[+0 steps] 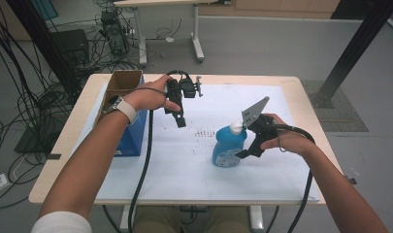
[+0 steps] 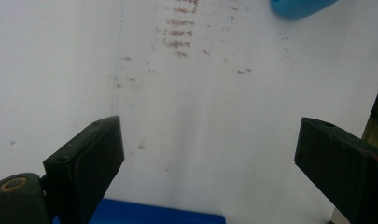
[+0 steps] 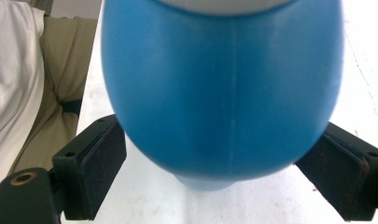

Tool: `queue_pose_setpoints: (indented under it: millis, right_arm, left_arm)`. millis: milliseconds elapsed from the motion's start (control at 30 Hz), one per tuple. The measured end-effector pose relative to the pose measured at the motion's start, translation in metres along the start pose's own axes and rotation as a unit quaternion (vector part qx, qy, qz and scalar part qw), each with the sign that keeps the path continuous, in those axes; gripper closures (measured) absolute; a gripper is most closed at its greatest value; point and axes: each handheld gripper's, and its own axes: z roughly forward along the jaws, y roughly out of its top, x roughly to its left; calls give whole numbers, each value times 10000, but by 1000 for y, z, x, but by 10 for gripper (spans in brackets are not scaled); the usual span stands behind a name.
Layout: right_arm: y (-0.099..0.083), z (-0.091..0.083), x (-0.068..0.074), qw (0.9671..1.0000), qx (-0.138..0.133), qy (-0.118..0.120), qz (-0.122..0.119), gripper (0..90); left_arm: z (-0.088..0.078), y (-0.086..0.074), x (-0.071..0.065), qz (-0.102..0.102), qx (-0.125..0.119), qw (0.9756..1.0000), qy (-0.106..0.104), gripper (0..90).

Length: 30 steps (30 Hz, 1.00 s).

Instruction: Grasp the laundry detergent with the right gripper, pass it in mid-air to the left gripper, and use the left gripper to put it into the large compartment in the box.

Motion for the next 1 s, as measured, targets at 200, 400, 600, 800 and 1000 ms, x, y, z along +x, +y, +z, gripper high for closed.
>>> queue_pose_setpoints:
  millis: [200, 400, 600, 800, 1000]
  right_arm:
    - [-2, 2, 0, 10000, -47, -19, 26, 111]
    - [-2, 2, 0, 10000, -79, -25, 28, 112]
    - [-4, 2, 0, 9999, -141, -52, 37, 112]
    - [-5, 4, 1, 9998, -179, -37, 38, 112]
    - [-6, 5, 1, 9997, -209, -56, 62, 112]
  left_arm:
    - [0, 0, 0, 5, 0, 10000, 0, 85]
    - [1, 1, 0, 11, -8, 10000, -3, 85]
    - [1, 1, 0, 9, -3, 10000, -5, 85]
    - [1, 1, 0, 8, -7, 10000, -2, 85]
    - [1, 0, 0, 4, -9, 10000, 0, 85]
